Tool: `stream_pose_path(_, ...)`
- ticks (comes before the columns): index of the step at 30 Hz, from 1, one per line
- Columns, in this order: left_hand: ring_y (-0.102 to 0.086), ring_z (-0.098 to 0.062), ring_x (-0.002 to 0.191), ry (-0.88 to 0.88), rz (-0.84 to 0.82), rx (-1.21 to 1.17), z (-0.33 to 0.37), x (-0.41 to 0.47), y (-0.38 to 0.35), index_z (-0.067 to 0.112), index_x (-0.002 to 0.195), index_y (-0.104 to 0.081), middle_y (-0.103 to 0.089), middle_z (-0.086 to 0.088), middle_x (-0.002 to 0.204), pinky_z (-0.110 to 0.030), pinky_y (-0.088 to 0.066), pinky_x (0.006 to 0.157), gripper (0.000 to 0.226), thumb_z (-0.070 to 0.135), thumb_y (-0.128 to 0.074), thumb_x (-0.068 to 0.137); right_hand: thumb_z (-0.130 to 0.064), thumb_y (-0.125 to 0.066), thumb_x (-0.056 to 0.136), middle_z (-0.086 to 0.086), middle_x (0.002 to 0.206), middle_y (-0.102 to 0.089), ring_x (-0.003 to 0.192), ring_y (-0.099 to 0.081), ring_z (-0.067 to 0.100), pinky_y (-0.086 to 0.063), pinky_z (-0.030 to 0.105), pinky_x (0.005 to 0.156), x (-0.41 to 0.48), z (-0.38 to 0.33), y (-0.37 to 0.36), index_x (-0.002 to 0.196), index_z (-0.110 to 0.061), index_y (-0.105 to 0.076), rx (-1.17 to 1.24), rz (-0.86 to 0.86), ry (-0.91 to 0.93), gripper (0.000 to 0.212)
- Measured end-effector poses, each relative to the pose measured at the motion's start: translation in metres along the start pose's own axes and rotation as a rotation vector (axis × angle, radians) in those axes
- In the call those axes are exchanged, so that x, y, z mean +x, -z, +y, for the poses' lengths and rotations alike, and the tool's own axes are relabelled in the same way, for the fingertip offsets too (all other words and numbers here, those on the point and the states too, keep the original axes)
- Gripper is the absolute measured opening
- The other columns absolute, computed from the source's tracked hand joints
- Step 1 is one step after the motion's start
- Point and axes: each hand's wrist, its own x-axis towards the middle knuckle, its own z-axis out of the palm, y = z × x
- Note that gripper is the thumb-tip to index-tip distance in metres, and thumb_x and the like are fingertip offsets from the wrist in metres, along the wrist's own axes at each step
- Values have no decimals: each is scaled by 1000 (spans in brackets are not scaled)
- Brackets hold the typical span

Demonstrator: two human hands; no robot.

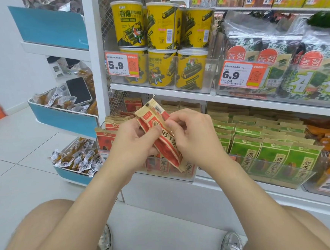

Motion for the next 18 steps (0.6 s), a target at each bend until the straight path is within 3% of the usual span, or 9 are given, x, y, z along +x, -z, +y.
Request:
stream_pose_path(2, -82, -27, 90, 27, -2, -95, -1, 1, 0, 13, 106, -72, -82, -12, 99, -25, -63, 59, 14, 5, -60, 107, -26, -71, 100, -12, 99, -77, 92, -71, 11, -57, 48, 90, 1, 1, 0, 96, -23, -81, 56, -4, -6, 12)
stream_pose_path(4, -79, -34, 103, 50, 9, -255, -3, 5, 2, 9, 115, -71, -81, -16, 109, -43, -68, 79, 18, 2, -58, 107, -32, -76, 98, -15, 103, -77, 97, -71, 6, -59, 44, 90, 3, -1, 3, 106, -28, -80, 177, -19, -74, 10)
stream_pose_path(6, -78, -33, 108, 51, 35, -420, -3, 8, 4, 8, 123, -69, -79, -16, 116, -50, -66, 86, 22, 2, -55, 107, -40, -81, 94, -15, 109, -76, 103, -70, 1, -58, 34, 88, 3, -4, 7, 127, -36, -66, 273, -40, -186, 36)
stream_pose_path(8, -77, -30, 107, 46, 47, -524, -2, 10, 4, 10, 124, -69, -78, -14, 117, -50, -66, 85, 21, 12, -55, 109, -47, -85, 89, -12, 109, -76, 101, -72, 2, -59, 30, 85, 1, -7, 12, 137, -43, -53, 334, -71, -328, 58)
stream_pose_path(11, -77, -23, 98, 31, 57, -500, -2, 9, 2, 14, 116, -73, -77, -9, 103, -45, -66, 80, 26, 33, -59, 107, -39, -91, 85, -2, 99, -81, 87, -79, 16, -67, 45, 80, 2, -8, 22, 130, -34, -62, 488, -165, -478, 54)
stream_pose_path(15, -79, -23, 94, 51, 184, -404, -6, 11, 3, 8, 107, -76, -80, -12, 98, -46, -67, 86, 24, 26, -60, 109, -48, -98, 73, -10, 100, -79, 90, -76, 6, -66, 39, 79, 5, -2, 29, 116, -40, -71, 280, -110, -379, 51)
stream_pose_path(18, -80, -26, 104, 65, 203, -521, -6, 12, 1, 7, 115, -73, -81, -16, 111, -39, -67, 85, 25, 23, -54, 112, -51, -99, 69, -7, 107, -80, 97, -78, 11, -65, 41, 83, 6, 1, 30, 123, -38, -67, 416, -18, -507, 64)
